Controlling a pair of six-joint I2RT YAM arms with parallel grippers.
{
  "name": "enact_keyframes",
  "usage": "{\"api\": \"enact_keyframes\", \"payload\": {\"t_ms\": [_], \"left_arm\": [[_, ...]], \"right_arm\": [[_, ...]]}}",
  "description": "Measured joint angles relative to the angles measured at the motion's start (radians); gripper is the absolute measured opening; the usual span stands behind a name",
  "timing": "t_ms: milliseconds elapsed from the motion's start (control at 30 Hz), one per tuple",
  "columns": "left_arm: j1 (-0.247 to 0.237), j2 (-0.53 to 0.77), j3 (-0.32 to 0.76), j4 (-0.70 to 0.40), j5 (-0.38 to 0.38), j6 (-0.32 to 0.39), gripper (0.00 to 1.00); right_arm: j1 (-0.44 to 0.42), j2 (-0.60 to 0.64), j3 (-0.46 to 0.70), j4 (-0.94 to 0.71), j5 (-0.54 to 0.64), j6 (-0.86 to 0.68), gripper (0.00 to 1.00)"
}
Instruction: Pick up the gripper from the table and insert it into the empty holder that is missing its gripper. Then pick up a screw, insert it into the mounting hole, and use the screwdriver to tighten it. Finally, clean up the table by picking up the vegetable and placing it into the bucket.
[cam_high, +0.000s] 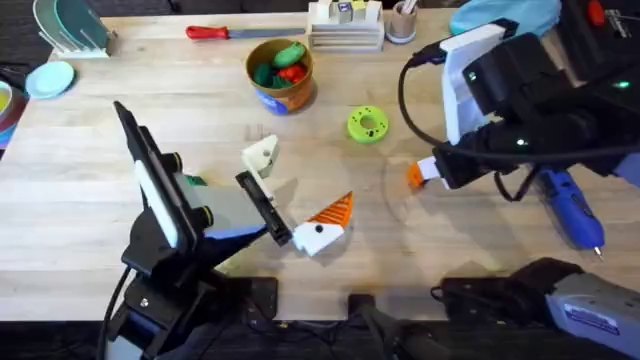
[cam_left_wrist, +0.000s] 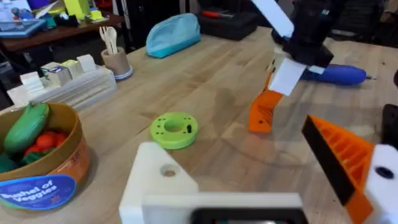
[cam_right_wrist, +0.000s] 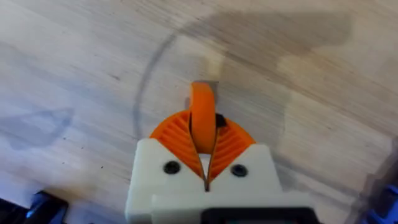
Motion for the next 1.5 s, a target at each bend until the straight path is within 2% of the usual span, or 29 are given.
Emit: {"api": "enact_keyframes", "payload": {"t_ms": [100, 200, 267, 400, 533, 667, 933, 1233, 1500], "left_arm": [[0.000, 0.000, 0.000, 0.000, 0.000, 0.000, 0.993], [0.000, 0.000, 0.000, 0.000, 0.000, 0.000, 0.993], [0.000, 0.000, 0.000, 0.000, 0.000, 0.000, 0.993], [0.000, 0.000, 0.000, 0.001, -0.001, 0.000, 0.993], [0.000, 0.000, 0.000, 0.000, -0.001, 0.000, 0.993], [0.000, 0.000, 0.000, 0.003, 0.002, -0.008, 0.993], [0.000, 0.000, 0.000, 0.013, 0.015, -0.172, 0.993], [0.000, 0.000, 0.000, 0.012, 0.033, -0.229, 0.993], [0.000, 0.000, 0.000, 0.010, 0.034, -0.235, 0.993]], "right_arm": [[0.000, -0.054, 0.040, -0.042, -0.005, 0.000, 0.009], [-0.001, -0.142, 0.064, -0.010, -0.047, 0.011, 0.009], [-0.008, -0.191, 0.062, 0.065, -0.100, 0.038, 0.009], [-0.032, -0.221, -0.002, 0.352, -0.253, 0.140, 0.008], [-0.040, -0.167, -0.106, 0.581, -0.426, 0.286, 0.008], [-0.040, -0.089, -0.131, 0.697, -0.609, 0.421, 0.008], [-0.040, 0.034, -0.132, 0.835, -0.939, 0.613, 0.008], [-0.040, 0.222, -0.132, 0.863, -1.119, 0.747, 0.008], [-0.037, 0.251, -0.132, 0.950, -1.175, 0.844, 0.008]]}}
